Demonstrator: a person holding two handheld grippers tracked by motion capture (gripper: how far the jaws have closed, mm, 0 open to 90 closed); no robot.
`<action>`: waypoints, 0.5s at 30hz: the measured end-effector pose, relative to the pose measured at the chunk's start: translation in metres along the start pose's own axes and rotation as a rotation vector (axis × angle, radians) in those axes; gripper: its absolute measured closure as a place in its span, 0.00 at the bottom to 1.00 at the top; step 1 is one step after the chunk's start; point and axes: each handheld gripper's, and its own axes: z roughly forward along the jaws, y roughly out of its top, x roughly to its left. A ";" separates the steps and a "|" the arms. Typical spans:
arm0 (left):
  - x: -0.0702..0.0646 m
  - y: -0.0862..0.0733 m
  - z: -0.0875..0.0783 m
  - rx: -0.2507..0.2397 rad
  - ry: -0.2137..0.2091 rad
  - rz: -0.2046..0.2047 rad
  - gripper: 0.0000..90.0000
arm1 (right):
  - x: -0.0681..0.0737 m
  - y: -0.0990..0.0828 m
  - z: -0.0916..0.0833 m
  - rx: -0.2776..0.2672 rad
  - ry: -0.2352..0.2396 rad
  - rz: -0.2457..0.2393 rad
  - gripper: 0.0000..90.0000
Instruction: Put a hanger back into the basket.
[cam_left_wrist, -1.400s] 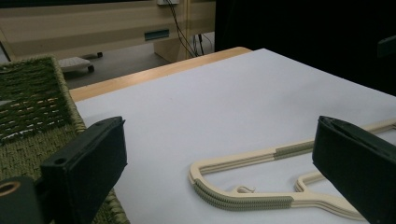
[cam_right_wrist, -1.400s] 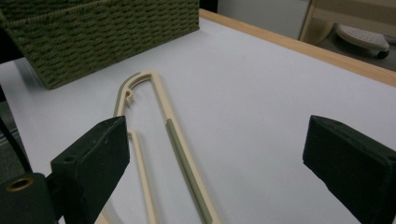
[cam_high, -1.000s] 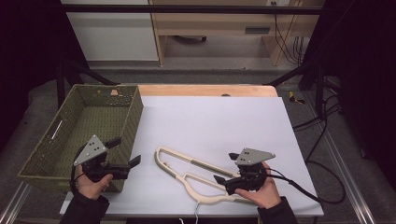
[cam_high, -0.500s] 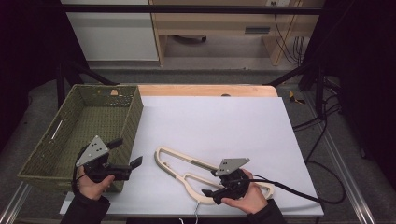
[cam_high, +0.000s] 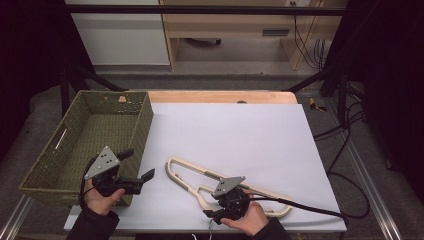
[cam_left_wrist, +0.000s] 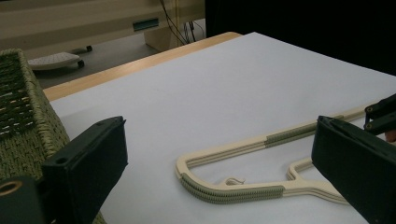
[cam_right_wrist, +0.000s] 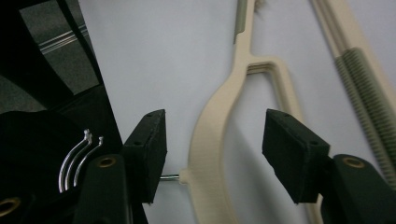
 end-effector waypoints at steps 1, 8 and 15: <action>-0.001 0.000 0.000 0.000 -0.001 0.002 0.04 | 0.001 0.000 0.003 0.013 -0.003 0.006 0.48; -0.005 0.002 0.001 0.001 -0.007 0.013 0.04 | 0.004 -0.003 0.016 0.053 -0.021 0.011 0.61; -0.010 0.002 0.004 0.011 -0.016 0.028 0.04 | 0.006 -0.003 0.018 0.080 -0.036 0.006 0.73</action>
